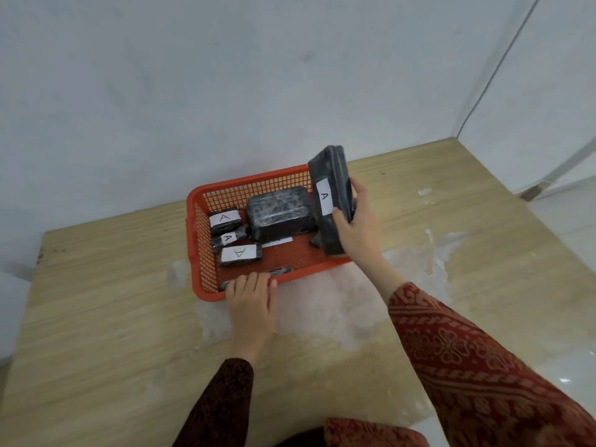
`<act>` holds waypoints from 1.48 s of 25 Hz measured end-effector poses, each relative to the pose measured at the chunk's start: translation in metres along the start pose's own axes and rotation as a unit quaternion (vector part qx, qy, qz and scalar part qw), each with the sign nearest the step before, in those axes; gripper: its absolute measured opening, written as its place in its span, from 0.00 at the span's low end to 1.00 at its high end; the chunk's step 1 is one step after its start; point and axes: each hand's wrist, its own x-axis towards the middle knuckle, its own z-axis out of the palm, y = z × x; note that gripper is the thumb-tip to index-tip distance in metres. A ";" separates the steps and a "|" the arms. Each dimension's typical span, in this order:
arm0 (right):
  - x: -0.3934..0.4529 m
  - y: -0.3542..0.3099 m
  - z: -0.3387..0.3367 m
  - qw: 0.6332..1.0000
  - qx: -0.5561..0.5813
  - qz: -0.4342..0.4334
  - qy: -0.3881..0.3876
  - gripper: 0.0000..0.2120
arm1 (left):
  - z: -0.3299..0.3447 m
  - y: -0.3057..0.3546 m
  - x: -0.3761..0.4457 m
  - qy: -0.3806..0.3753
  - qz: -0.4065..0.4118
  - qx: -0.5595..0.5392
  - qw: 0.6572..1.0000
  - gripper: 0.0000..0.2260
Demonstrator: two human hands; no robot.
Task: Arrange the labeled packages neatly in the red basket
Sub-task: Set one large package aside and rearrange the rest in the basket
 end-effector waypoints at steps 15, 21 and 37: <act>-0.057 0.153 -0.083 0.960 -0.045 0.275 -0.023 0.16 | 0.013 0.005 -0.003 0.018 -0.044 0.018 0.999 0.13; -0.049 0.111 -0.083 0.977 -0.178 0.121 -0.006 0.19 | 0.008 0.009 -0.003 0.006 -0.055 0.007 0.998 0.14; 0.017 0.011 0.111 0.752 -0.274 -0.173 -0.574 0.06 | -0.048 -0.050 0.027 0.034 -0.094 -0.206 0.973 0.11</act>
